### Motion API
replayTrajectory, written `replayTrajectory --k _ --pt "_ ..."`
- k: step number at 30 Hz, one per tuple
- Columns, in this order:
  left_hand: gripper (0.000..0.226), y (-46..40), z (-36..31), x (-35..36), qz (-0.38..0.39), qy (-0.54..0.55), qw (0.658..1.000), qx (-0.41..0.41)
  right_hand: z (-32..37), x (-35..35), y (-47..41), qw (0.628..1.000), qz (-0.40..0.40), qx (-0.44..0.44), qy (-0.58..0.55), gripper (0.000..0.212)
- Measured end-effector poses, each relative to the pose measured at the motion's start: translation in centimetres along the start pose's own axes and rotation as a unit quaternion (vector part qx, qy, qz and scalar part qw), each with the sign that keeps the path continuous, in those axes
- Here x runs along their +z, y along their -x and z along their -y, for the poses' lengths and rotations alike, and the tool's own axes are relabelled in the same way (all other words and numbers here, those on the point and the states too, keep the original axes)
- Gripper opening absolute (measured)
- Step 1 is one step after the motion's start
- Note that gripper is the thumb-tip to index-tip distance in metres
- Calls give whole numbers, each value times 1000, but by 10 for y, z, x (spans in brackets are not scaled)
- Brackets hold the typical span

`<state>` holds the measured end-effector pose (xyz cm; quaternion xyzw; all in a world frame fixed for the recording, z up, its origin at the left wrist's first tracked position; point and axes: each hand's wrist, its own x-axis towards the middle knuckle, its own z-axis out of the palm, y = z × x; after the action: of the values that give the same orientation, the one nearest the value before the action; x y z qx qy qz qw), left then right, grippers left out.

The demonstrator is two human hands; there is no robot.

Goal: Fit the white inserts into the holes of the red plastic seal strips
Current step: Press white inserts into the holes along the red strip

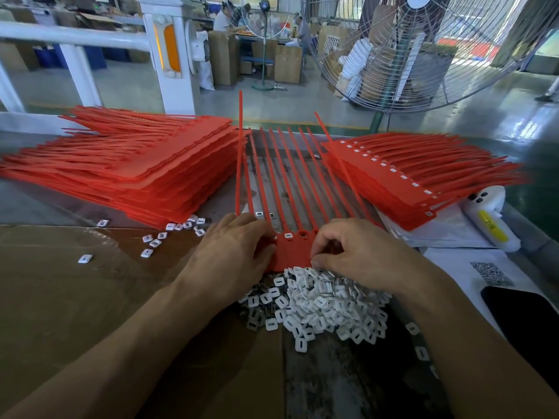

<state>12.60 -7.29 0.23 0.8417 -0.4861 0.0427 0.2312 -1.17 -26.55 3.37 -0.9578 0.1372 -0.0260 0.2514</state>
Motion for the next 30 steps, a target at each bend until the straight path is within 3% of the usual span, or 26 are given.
replayTrajectory --k 30 --pt "31 -2 -3 -4 3 -3 1000 -7 6 -3 3 999 19 -10 -25 10"
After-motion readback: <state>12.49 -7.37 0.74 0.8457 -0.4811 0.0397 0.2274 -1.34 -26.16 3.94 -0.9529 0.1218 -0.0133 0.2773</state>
